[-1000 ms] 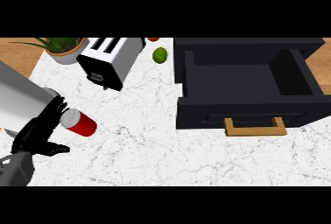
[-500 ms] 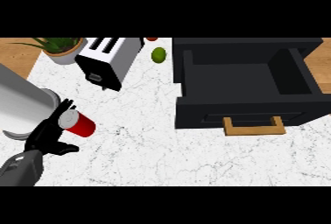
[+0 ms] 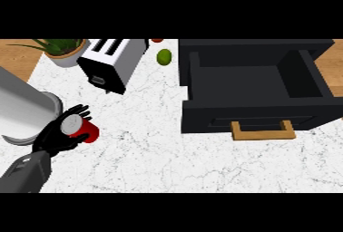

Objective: Pick up the can, place it into the drawer and close the drawer

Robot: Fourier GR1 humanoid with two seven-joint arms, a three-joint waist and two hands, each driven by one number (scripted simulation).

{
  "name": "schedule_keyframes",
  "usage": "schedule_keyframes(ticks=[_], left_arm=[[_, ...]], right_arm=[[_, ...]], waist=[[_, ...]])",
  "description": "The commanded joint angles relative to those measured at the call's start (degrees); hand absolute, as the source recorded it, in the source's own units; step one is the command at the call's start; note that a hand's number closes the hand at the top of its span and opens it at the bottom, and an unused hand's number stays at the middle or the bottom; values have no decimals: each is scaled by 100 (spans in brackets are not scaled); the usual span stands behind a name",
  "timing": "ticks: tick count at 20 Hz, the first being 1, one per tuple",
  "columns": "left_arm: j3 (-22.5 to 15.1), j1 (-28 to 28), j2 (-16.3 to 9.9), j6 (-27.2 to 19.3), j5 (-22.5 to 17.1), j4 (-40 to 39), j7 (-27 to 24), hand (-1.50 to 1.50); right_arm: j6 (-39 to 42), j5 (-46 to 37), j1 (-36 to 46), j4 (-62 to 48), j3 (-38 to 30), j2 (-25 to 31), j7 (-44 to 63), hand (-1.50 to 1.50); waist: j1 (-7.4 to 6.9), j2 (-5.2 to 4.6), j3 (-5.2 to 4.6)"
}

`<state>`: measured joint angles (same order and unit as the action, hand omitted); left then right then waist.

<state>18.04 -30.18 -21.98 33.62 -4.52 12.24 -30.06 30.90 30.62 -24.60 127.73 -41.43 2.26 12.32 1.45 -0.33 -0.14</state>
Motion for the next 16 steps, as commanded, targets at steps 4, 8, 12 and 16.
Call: schedule_keyframes(ticks=[4,8,12,16], left_arm=[[-67,-282,242,804,-87,20,272,150],[-83,-182,291,1008,-155,349,17,150],[-120,-408,495,1041,-256,706,159,150],[172,-74,1027,-189,-618,1153,117,150]], right_arm=[[-282,43,211,134,51,-22,341,-150],[-11,47,-240,81,117,-215,-99,-150],[-165,33,124,-87,-88,34,117,-150],[60,324,-224,0,-260,12,82,-150]], waist=[[-59,14,6],[-52,32,11],[-109,37,14],[-157,80,23]])
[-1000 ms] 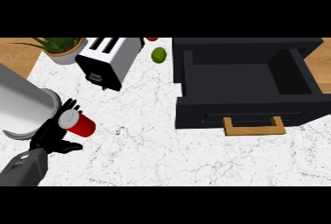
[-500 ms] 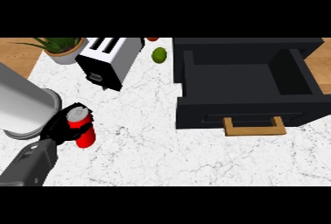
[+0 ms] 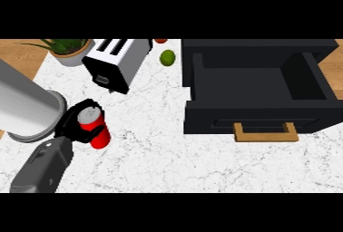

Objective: Pick up the can, place it into the drawer and close the drawer

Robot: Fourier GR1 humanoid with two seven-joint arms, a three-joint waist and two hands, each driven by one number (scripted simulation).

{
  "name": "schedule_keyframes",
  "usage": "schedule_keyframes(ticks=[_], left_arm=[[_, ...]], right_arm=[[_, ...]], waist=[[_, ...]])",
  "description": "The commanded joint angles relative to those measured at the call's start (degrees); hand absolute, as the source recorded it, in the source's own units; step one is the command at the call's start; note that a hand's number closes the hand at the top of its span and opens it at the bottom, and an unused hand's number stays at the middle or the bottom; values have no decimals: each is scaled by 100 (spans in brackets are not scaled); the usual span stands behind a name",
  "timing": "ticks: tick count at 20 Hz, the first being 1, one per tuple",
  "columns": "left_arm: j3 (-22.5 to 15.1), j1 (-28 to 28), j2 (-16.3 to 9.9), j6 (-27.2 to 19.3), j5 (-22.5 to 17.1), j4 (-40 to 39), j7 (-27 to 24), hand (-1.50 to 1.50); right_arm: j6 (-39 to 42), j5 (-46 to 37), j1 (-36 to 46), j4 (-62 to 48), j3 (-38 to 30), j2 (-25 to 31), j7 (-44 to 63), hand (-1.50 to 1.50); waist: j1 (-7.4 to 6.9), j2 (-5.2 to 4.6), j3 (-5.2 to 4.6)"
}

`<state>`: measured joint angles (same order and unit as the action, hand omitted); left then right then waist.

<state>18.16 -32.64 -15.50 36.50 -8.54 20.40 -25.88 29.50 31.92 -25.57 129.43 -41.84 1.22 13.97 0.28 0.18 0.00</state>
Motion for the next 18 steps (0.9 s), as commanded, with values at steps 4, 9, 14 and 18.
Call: schedule_keyframes(ticks=[4,9,14,18], left_arm=[[333,144,1012,-1904,-387,791,-261,150],[-32,398,1466,-2500,-407,2342,329,150],[-763,209,1543,-3559,-690,3609,1312,150],[-1305,342,1547,-4176,-784,4690,2041,150]], right_arm=[[86,-63,-85,-96,-69,-53,-131,-150],[-142,-217,-410,93,260,-117,-388,-150],[-315,-13,-249,375,192,-119,72,-150],[-243,335,-205,315,-121,74,127,-150]], waist=[[-128,47,15],[-110,54,13],[-91,46,8],[-40,20,3]])
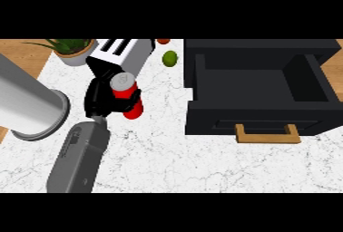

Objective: Pick up the can, place it into the drawer and close the drawer

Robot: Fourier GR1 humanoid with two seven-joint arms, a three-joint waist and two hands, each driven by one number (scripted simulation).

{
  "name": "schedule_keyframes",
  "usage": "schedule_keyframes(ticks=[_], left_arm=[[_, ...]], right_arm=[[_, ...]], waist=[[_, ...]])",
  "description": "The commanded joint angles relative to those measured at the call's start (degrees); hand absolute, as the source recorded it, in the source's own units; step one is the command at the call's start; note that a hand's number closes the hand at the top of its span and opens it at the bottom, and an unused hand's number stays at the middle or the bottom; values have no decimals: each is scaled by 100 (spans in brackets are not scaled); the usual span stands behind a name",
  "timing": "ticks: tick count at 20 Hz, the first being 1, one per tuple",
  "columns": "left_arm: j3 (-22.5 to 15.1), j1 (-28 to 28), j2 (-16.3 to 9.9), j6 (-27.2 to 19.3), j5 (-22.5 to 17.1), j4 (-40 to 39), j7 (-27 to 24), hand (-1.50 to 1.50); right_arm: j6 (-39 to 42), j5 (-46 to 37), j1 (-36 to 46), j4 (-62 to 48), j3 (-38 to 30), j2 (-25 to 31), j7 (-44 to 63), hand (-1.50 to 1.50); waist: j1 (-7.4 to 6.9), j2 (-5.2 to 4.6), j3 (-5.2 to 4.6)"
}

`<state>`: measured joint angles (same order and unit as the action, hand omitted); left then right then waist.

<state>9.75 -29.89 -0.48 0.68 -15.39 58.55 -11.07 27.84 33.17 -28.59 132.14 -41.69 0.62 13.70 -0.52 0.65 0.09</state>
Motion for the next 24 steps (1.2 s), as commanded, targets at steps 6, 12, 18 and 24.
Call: schedule_keyframes(ticks=[6,12,18,24], left_arm=[[-974,-101,48,-1507,39,2380,1956,150],[-1100,-813,48,-1944,360,2088,2026,150],[-1705,-1174,48,-2455,206,1858,2097,150],[-1547,-2490,48,-2860,-54,743,2047,150]], right_arm=[[-241,-132,-158,148,364,-61,17,-150],[118,-359,45,-497,346,-61,-621,-150],[-87,-51,157,-80,225,-55,-47,-150],[-23,2,282,-122,121,116,94,-150]], waist=[[49,-28,-4],[122,-56,-4],[132,-59,-8],[168,-72,-8]])
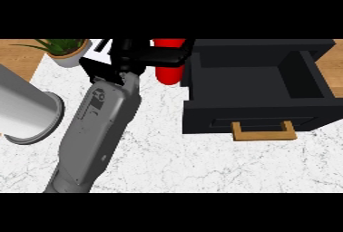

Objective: Pick up the can, place it into the drawer and close the drawer

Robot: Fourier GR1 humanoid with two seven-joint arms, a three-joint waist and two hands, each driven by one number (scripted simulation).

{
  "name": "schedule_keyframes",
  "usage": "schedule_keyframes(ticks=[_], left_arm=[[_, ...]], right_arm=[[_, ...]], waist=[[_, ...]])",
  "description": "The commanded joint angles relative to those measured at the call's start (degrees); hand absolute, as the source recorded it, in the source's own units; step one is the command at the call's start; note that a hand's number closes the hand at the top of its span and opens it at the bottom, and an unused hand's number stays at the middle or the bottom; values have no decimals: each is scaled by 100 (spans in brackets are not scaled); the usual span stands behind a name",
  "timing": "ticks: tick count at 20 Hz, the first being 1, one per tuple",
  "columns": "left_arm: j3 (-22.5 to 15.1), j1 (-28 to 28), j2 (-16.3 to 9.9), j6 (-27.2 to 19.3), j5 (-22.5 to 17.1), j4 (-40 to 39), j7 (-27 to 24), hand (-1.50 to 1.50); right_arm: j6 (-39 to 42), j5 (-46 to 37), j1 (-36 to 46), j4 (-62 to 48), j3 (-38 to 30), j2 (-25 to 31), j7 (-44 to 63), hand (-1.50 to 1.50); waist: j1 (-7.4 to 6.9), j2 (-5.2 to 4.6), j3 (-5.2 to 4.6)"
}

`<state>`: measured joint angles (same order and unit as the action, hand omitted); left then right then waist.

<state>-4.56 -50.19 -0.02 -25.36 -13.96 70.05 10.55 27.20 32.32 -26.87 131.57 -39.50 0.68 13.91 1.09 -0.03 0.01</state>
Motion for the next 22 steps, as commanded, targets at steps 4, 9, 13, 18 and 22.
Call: schedule_keyframes(ticks=[4,9,13,18,22], left_arm=[[173,-1143,-6,-205,-96,-1243,-141,150],[-584,-1696,2,-887,-803,-1741,-450,150],[-540,-2094,2,-753,-1078,-2215,-541,150],[-780,-2452,2,-863,-1615,-2869,-1006,150],[-1190,-2788,2,-1258,-2025,-3179,-972,150]], right_arm=[[-52,90,126,33,-5,15,80,-150],[-163,56,345,-108,-61,202,216,-150],[-205,-247,494,-160,102,24,200,-150],[-349,-190,622,22,237,43,387,-150],[-266,-38,531,169,146,184,461,-150]], waist=[[26,-11,0],[89,-18,1],[81,-31,2],[164,-50,3],[241,-47,4]])
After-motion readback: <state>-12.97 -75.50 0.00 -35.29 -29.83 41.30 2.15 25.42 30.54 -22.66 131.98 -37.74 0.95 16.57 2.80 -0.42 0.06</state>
